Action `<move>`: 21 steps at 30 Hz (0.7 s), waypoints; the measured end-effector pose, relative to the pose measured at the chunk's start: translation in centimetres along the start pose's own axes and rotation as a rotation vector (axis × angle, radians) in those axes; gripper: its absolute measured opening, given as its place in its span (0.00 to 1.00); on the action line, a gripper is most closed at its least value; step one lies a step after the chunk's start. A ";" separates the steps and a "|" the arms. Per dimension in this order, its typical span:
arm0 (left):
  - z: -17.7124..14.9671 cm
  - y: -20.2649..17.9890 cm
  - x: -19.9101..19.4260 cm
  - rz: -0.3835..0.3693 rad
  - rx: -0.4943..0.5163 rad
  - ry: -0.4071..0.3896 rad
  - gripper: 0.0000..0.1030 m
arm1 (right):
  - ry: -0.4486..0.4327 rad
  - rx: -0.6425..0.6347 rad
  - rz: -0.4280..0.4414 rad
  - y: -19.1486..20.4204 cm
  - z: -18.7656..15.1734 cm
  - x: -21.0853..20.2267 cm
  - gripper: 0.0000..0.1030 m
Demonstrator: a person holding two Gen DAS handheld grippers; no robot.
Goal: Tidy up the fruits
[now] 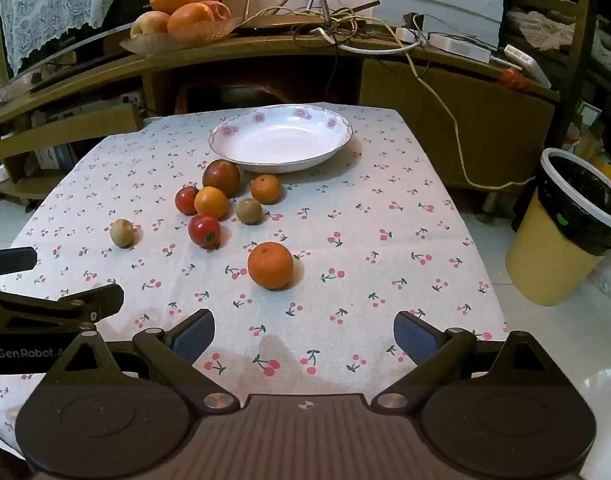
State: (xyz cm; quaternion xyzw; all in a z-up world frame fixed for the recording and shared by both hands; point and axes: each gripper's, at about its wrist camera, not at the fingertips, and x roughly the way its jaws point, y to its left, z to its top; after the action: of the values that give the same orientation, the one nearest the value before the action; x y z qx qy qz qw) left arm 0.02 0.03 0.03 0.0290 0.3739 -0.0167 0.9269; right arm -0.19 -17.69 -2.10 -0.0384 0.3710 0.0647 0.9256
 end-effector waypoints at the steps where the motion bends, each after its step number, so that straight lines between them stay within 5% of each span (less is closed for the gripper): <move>1: 0.0 0.0 0.0 0.002 0.001 -0.002 1.00 | 0.002 0.000 -0.001 0.0 0.0 0.0 0.93; 21: -0.1 0.1 -0.1 0.005 -0.001 0.005 1.00 | 0.007 -0.006 -0.004 0.0 -0.1 0.2 0.93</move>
State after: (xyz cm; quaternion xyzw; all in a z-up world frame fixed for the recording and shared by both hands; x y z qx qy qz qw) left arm -0.12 0.10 -0.02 0.0296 0.3760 -0.0141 0.9261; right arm -0.12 -17.71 -2.34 -0.0420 0.3741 0.0637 0.9242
